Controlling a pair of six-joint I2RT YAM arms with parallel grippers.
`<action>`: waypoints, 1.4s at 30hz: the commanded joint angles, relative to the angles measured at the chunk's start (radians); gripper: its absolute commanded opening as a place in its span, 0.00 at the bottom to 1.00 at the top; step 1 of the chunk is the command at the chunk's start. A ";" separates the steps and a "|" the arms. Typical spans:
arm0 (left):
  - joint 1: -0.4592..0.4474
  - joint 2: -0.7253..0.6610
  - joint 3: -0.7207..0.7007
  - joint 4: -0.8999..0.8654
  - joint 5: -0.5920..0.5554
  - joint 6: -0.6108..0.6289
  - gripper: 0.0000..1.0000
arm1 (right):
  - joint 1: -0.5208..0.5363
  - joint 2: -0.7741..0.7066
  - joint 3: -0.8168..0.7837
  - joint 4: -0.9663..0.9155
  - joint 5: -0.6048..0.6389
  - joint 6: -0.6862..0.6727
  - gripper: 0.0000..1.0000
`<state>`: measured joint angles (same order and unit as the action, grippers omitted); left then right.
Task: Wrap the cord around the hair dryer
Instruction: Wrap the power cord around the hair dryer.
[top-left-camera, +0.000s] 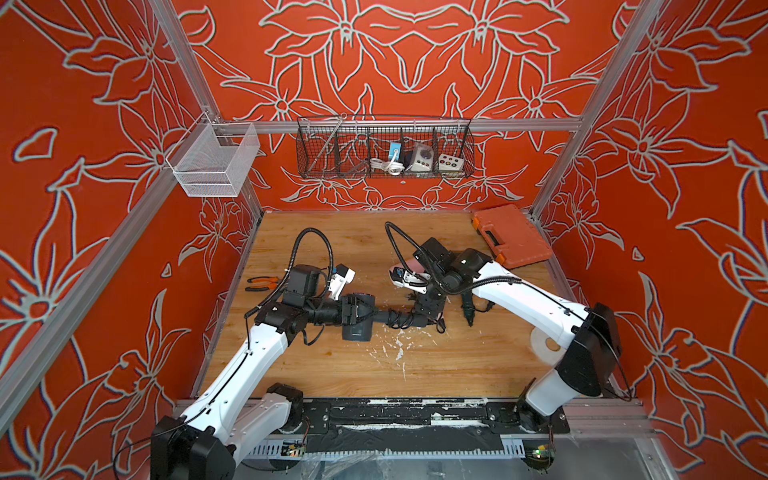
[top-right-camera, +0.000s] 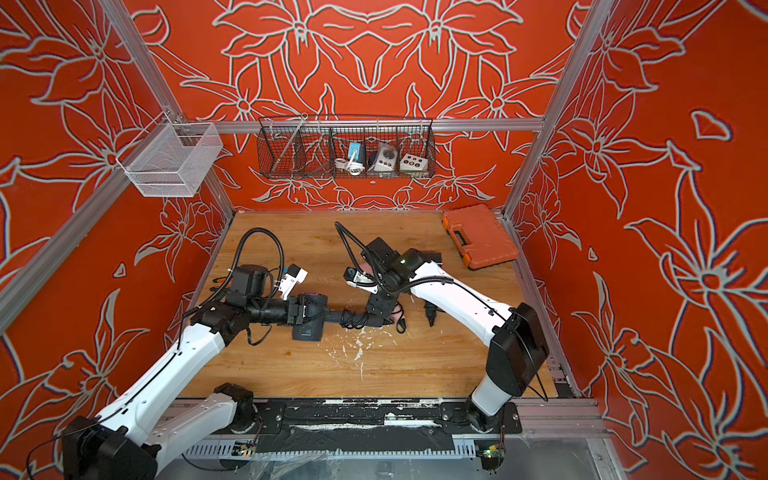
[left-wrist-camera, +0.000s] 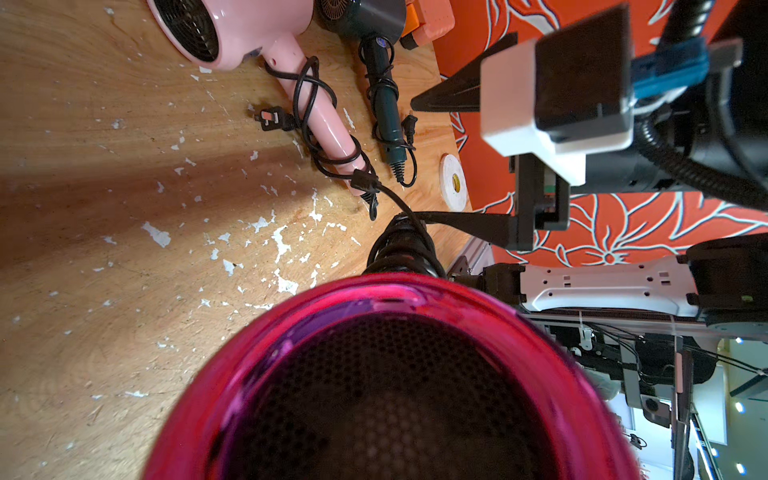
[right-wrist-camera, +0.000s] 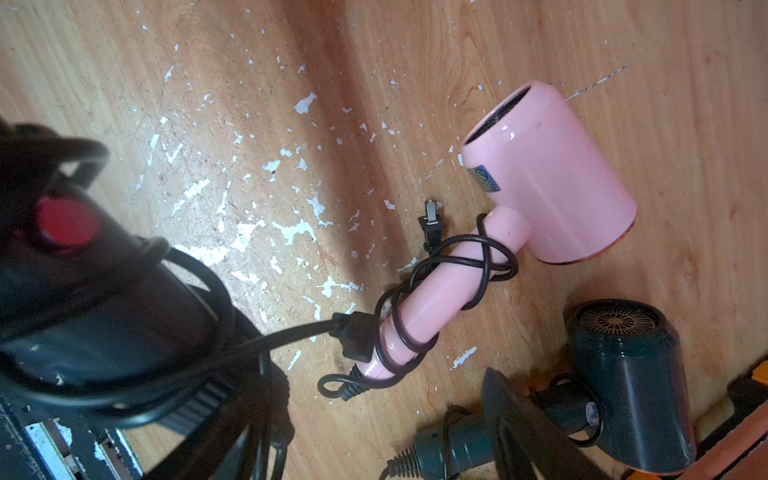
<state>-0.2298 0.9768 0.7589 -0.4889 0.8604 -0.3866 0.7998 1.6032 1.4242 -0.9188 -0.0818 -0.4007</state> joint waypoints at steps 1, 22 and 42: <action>0.007 -0.024 0.029 0.040 0.040 0.004 0.00 | 0.007 -0.043 -0.006 -0.057 0.008 0.010 0.85; 0.012 -0.055 0.045 0.037 0.055 -0.007 0.00 | 0.008 -0.234 -0.137 0.055 -0.317 0.013 0.97; 0.015 -0.069 0.065 0.040 0.060 -0.016 0.00 | 0.071 -0.099 -0.203 0.222 -0.478 0.022 0.98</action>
<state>-0.2218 0.9321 0.7818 -0.4946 0.8749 -0.3992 0.8528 1.4940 1.2140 -0.7116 -0.4767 -0.3790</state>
